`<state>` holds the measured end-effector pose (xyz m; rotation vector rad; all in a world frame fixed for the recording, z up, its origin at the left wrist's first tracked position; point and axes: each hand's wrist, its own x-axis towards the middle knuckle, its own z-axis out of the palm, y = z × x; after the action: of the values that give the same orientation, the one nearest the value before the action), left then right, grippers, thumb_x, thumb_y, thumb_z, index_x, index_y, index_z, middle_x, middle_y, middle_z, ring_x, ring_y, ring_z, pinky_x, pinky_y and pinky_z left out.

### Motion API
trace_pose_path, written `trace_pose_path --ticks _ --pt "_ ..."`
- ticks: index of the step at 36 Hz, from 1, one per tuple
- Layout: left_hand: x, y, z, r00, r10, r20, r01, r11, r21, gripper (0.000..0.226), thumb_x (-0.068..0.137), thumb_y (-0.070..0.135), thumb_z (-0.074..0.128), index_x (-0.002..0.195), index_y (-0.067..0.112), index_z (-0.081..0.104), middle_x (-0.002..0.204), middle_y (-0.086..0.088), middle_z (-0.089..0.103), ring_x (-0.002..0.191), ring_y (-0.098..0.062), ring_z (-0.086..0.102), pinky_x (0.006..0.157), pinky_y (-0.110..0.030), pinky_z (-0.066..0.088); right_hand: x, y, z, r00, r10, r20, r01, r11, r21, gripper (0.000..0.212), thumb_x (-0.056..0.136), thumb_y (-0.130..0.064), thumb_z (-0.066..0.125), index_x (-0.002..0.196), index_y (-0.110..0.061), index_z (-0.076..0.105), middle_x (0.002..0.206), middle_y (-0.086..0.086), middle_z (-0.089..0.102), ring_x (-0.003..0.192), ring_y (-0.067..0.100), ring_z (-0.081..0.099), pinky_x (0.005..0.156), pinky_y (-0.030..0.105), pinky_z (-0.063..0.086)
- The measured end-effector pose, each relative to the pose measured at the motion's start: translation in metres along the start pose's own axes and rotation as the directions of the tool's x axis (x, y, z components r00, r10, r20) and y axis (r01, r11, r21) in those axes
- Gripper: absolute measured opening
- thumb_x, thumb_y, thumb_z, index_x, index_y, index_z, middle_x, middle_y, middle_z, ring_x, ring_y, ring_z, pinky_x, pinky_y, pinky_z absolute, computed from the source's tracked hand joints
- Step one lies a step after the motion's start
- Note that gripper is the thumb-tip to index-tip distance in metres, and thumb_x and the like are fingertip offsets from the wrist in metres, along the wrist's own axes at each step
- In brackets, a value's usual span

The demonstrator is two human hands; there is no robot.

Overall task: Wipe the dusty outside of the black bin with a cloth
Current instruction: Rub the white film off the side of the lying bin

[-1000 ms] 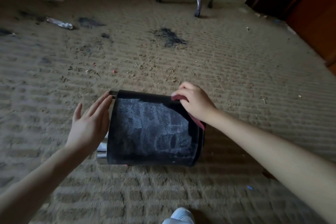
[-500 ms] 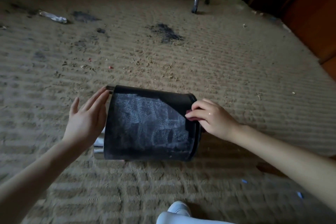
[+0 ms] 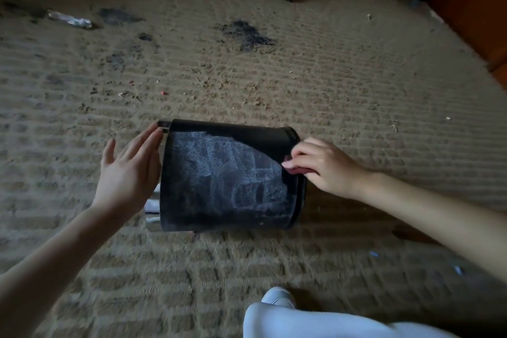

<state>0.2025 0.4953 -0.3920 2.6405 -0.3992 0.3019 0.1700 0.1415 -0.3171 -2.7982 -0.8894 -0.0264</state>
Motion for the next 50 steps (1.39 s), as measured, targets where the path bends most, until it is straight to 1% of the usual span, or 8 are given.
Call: trace_pose_path --ticks 4,10,14,26,34,39,43,50 --pt "0.001 0.002 0.001 1.0 -0.03 -0.007 0.029 0.999 -0.043 0.051 0.096 0.034 0.019 0.138 0.014 0.041 0.147 0.001 0.038 0.127 -0.02 0.047 0.111 -0.053 0.015 -0.017 0.004 -0.002 0.998 -0.059 0.022 0.061 0.995 -0.081 0.027 0.077 0.003 0.069 0.098 -0.012 0.073 0.089 0.005 0.061 0.084 0.024 0.054 0.076 0.034 0.049" --pt "0.003 0.002 0.001 1.0 -0.029 -0.004 0.029 0.999 -0.045 0.051 0.096 0.035 0.018 0.138 0.015 0.04 0.147 0.0 0.039 0.127 -0.021 0.047 0.111 -0.054 0.015 0.056 -0.012 -0.003 0.98 0.117 -0.159 -0.104 0.991 0.089 0.025 0.081 0.006 0.06 0.097 -0.009 0.072 0.088 0.005 0.059 0.088 0.019 0.05 0.079 0.032 0.043" --pt "0.003 0.001 0.0 1.0 -0.031 -0.003 0.031 0.999 -0.034 0.052 0.096 0.036 0.018 0.138 0.015 0.04 0.146 0.0 0.039 0.125 -0.022 0.049 0.111 -0.054 0.014 0.095 -0.025 0.012 0.988 0.129 -0.083 -0.119 0.987 0.111 0.027 0.084 0.006 0.054 0.101 -0.008 0.071 0.095 0.006 0.06 0.095 0.022 0.05 0.085 0.032 0.039" --pt "0.003 -0.003 0.001 1.0 -0.003 0.018 0.003 1.0 -0.011 0.053 0.097 0.036 0.018 0.138 0.012 0.041 0.146 -0.002 0.04 0.125 -0.022 0.049 0.111 -0.053 0.013 -0.022 -0.003 0.006 0.998 -0.043 -0.038 0.037 0.99 -0.135 0.028 0.074 0.003 0.072 0.098 -0.012 0.073 0.09 0.006 0.064 0.083 0.027 0.058 0.073 0.037 0.046" --pt "0.005 -0.002 0.001 1.0 -0.011 0.021 0.012 1.0 -0.01 0.054 0.097 0.037 0.015 0.14 0.014 0.039 0.147 0.0 0.037 0.127 -0.02 0.047 0.112 -0.054 0.012 0.065 -0.019 -0.003 0.969 0.101 -0.227 -0.095 0.995 0.036 0.022 0.08 0.005 0.062 0.096 -0.006 0.073 0.085 0.008 0.06 0.082 0.025 0.055 0.073 0.035 0.046" --pt "0.007 -0.002 0.001 1.0 -0.011 0.007 0.011 1.0 0.011 0.053 0.096 0.036 0.018 0.139 0.014 0.04 0.146 0.0 0.039 0.124 -0.022 0.05 0.111 -0.054 0.009 0.081 -0.029 0.025 0.99 -0.024 -0.136 0.016 0.998 -0.064 0.019 0.072 0.012 0.069 0.085 -0.002 0.072 0.079 0.01 0.061 0.073 0.028 0.055 0.067 0.037 0.05" --pt "0.009 -0.002 0.0 1.0 -0.009 0.004 0.009 1.0 0.015 0.053 0.096 0.035 0.019 0.138 0.013 0.043 0.145 -0.001 0.041 0.122 -0.024 0.052 0.111 -0.053 0.008 0.031 -0.016 0.026 0.985 -0.073 -0.154 0.051 0.989 -0.14 0.029 0.072 0.007 0.072 0.098 -0.004 0.071 0.088 0.01 0.065 0.08 0.029 0.058 0.07 0.038 0.05" --pt "0.012 -0.003 0.002 1.0 -0.013 0.015 0.013 1.0 -0.006 0.055 0.096 0.038 0.016 0.139 0.014 0.041 0.146 -0.002 0.039 0.125 -0.023 0.049 0.111 -0.054 0.008 -0.025 -0.005 0.006 0.983 -0.17 -0.064 0.147 0.953 -0.263 0.029 0.089 -0.011 0.045 0.099 -0.011 0.072 0.092 0.006 0.067 0.082 0.025 0.061 0.072 0.034 0.045"
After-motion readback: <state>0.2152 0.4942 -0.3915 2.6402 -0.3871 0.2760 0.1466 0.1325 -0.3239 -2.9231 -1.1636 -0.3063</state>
